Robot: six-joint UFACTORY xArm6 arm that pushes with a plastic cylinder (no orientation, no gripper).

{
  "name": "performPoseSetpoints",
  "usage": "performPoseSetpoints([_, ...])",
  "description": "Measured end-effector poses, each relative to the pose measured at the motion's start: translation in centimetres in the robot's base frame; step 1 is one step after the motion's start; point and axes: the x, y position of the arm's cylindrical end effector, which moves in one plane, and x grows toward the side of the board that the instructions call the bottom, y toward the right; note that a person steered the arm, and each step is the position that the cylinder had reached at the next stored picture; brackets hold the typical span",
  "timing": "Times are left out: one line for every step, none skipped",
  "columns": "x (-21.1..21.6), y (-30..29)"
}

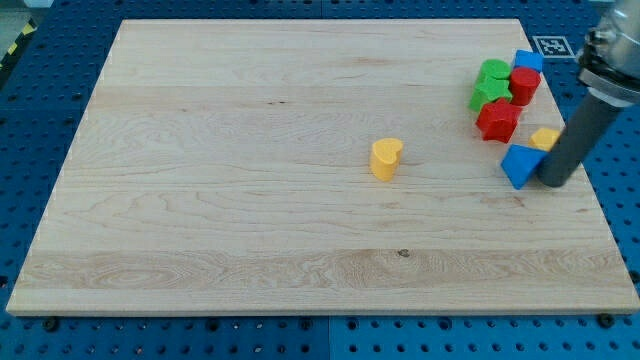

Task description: Separate the triangle from the hexagon

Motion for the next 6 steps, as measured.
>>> performPoseSetpoints([-1.7,-3.9])
performPoseSetpoints([-2.2,-7.3])
performPoseSetpoints([-2.2,-7.5])
performPoseSetpoints([-2.8,-8.6])
performPoseSetpoints([-3.2,-11.5])
performPoseSetpoints([-3.3,-11.5])
